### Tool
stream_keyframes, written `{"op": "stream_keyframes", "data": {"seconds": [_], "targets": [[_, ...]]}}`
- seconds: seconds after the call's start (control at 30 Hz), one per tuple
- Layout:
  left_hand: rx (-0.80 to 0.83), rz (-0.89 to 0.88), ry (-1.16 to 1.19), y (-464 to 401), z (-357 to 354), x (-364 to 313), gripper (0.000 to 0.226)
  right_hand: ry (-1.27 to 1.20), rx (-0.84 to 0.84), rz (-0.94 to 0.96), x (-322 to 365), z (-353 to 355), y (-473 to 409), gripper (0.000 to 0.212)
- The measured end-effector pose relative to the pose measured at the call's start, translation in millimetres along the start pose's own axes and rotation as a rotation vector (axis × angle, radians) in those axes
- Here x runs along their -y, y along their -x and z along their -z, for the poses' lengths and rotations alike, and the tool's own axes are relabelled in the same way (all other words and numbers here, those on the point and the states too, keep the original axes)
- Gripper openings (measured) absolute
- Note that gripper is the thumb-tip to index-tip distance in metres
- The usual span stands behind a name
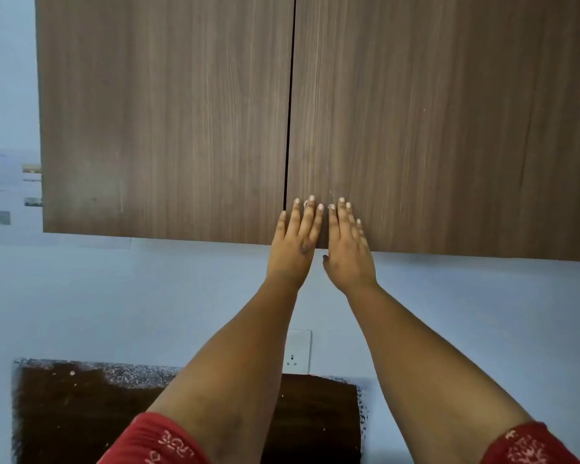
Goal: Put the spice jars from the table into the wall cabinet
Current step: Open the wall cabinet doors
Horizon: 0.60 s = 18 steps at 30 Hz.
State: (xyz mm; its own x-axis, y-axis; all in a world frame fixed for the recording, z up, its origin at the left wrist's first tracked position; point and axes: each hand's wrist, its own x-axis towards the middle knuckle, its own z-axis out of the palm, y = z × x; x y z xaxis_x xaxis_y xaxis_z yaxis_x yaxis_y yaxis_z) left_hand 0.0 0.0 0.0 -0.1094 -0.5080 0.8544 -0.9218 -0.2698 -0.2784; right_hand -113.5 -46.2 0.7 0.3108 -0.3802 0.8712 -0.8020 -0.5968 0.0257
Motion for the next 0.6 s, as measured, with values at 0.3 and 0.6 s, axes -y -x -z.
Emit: {"op": "stream_keyframes", "data": {"seconds": [0.3,0.6], "targets": [[-0.054,-0.015,-0.003,4.3,-9.8,2.2,0.075,0.141,-0.013,0.151,-7.8,2.4,-11.5,0.075],[-0.293,0.218,0.676,6.0,39.4,0.6,0.086,0.038,-0.065,0.039,6.0,20.5,10.3,0.077]]}}
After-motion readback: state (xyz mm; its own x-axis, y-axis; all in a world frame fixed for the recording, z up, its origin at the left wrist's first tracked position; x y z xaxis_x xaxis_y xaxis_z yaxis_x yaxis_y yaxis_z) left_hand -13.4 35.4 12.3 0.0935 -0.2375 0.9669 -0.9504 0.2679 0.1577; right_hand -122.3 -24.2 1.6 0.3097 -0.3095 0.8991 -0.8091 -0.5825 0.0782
